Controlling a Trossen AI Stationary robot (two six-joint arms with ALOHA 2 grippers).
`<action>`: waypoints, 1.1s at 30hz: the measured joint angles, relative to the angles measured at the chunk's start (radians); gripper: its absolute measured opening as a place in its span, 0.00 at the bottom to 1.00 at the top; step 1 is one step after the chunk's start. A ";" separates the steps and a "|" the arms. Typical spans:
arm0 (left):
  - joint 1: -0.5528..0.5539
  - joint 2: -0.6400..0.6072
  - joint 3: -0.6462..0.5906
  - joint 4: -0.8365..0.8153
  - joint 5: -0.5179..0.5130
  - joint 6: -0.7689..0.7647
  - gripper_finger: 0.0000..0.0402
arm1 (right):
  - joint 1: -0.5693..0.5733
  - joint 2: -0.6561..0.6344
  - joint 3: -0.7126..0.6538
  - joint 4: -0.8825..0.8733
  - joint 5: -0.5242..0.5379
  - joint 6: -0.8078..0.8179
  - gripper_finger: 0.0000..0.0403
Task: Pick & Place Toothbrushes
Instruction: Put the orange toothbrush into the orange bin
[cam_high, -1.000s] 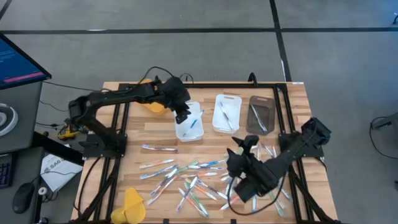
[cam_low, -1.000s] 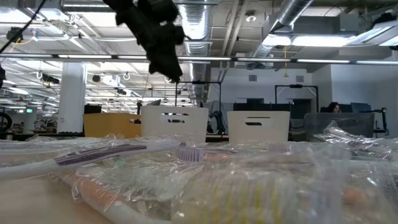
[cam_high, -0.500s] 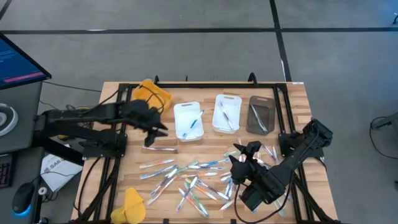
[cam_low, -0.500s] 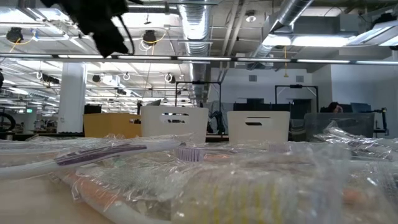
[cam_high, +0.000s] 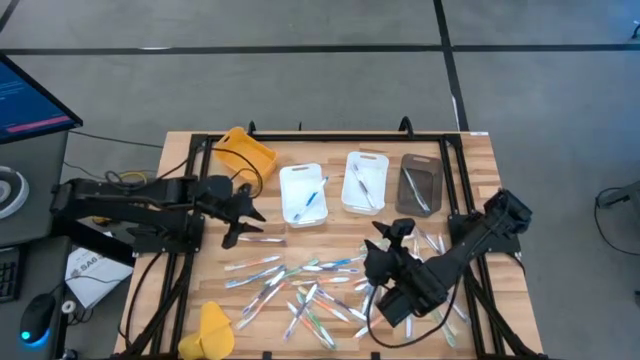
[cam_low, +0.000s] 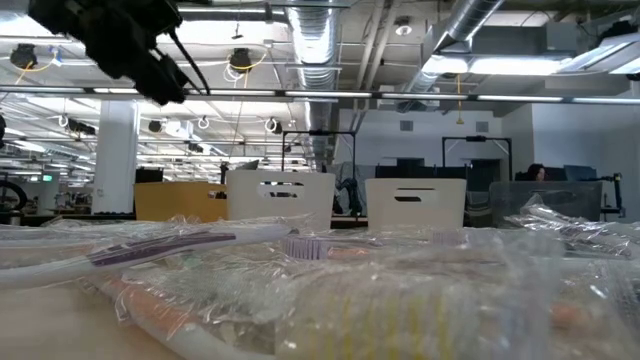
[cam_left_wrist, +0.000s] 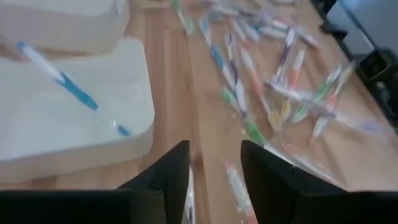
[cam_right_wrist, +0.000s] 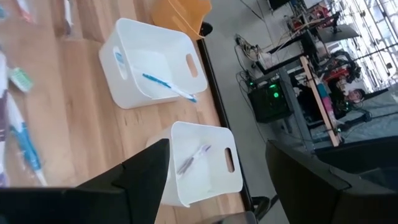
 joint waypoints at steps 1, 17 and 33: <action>0.000 0.009 -0.008 0.006 0.000 0.000 0.36 | -0.004 0.000 0.000 0.000 0.000 0.000 0.65; 0.000 0.070 -0.031 0.079 0.000 -0.084 0.59 | -0.017 0.000 0.000 0.004 0.002 0.000 0.65; -0.370 0.182 -0.031 0.073 -0.091 -0.129 0.51 | -0.017 0.000 0.000 0.015 0.002 0.000 0.65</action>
